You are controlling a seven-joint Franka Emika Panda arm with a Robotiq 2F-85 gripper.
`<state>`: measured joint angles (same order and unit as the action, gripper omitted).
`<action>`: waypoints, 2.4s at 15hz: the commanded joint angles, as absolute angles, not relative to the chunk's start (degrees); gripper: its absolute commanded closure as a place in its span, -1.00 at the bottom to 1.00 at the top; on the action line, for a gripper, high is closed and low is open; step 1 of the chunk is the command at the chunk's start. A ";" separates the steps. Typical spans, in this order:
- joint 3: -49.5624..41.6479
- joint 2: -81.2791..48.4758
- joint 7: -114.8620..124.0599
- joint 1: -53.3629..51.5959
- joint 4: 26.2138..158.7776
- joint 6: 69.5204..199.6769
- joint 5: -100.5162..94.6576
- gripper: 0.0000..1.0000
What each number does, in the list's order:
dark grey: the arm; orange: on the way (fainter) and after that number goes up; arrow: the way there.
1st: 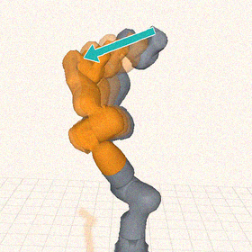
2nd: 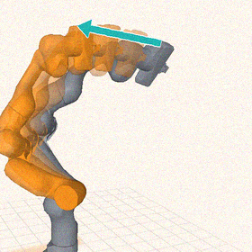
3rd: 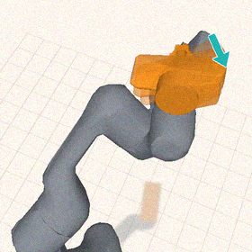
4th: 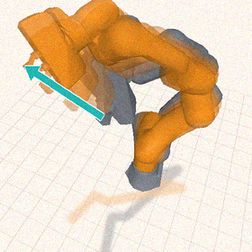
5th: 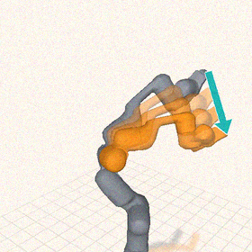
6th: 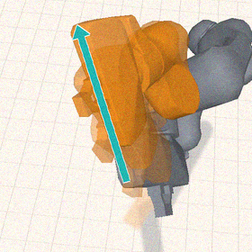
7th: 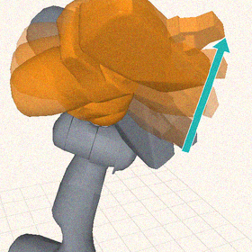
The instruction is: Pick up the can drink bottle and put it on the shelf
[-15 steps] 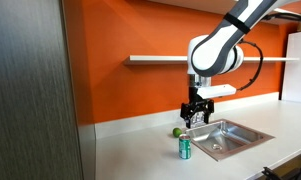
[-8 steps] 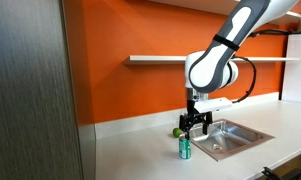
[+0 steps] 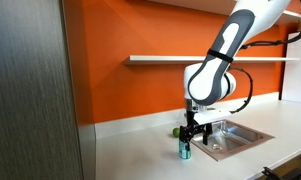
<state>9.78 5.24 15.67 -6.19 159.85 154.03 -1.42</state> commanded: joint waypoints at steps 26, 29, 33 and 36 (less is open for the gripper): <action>-0.13 -3.48 51.93 -6.89 157.60 175.21 -41.06 -1.00; -0.82 -3.84 55.09 -6.91 156.80 175.59 -44.37 -1.00; -1.46 -4.63 58.83 -6.99 155.48 175.80 -48.36 -1.00; -1.69 -5.76 61.20 -7.09 154.42 175.87 -50.65 -1.00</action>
